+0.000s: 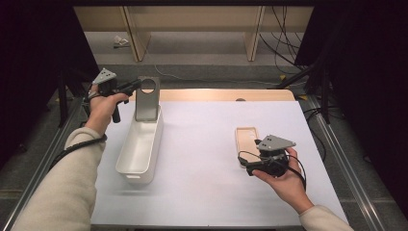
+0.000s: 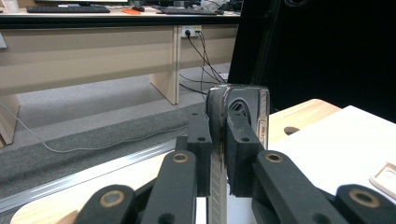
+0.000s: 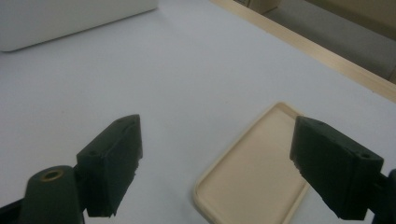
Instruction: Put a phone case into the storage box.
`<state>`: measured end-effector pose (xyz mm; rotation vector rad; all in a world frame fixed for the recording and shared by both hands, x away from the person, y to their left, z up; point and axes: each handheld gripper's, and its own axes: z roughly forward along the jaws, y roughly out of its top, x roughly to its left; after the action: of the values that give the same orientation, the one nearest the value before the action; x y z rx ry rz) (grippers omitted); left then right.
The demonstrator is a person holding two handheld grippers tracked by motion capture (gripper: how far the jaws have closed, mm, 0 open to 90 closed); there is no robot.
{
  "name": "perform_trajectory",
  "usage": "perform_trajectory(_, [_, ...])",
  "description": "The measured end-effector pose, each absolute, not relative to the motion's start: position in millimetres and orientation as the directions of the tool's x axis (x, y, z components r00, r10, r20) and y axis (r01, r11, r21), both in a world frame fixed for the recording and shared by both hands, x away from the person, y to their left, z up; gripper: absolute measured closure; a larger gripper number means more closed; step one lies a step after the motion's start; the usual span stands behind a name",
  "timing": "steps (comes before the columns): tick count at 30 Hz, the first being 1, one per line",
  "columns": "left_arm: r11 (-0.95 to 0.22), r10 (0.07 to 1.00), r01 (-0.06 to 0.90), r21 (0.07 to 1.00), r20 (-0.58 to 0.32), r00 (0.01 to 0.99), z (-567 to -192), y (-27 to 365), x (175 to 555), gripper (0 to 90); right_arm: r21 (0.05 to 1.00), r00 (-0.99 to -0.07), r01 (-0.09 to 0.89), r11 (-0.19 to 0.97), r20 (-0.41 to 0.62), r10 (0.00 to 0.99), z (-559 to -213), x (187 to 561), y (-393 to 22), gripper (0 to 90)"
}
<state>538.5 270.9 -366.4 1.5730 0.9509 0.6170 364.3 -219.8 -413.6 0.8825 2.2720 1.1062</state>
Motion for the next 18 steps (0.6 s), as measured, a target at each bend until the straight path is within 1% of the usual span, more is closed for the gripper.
perform_trajectory(18, [-0.037,0.842,0.268,0.963,-0.114,0.527,-377,267,545,81.5,0.816,-0.687,0.342,0.466,-0.121,0.716,-413,363,-222,17.7])
